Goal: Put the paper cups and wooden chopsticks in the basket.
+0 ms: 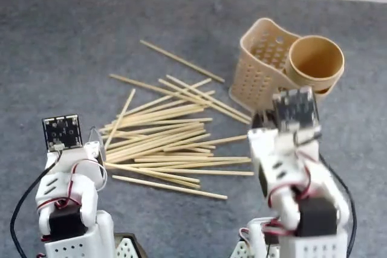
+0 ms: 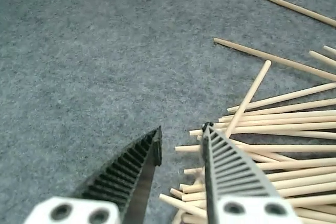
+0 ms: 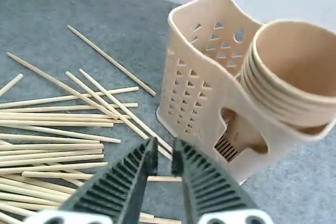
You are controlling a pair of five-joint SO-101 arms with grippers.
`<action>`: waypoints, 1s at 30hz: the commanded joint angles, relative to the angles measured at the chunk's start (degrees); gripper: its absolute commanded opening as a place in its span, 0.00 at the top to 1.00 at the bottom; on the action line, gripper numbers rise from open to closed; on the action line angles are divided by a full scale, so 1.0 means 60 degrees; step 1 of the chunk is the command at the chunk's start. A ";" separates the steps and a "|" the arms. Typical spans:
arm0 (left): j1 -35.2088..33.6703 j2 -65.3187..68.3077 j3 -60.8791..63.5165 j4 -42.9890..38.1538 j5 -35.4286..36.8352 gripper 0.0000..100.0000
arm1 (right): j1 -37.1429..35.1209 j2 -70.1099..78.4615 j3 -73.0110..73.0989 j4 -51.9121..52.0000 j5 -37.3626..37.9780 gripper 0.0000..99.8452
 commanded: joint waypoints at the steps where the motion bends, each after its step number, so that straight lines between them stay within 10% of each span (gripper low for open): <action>1: -0.0139 -0.0081 -0.0066 -0.0190 0.0103 0.86 | -0.0125 0.1941 -0.1839 0.0051 0.0073 0.88; 30: -0.0095 -0.0095 0.0081 -0.0205 0.0103 0.86 | -0.0608 1.0308 -0.8901 0.0037 0.0073 0.74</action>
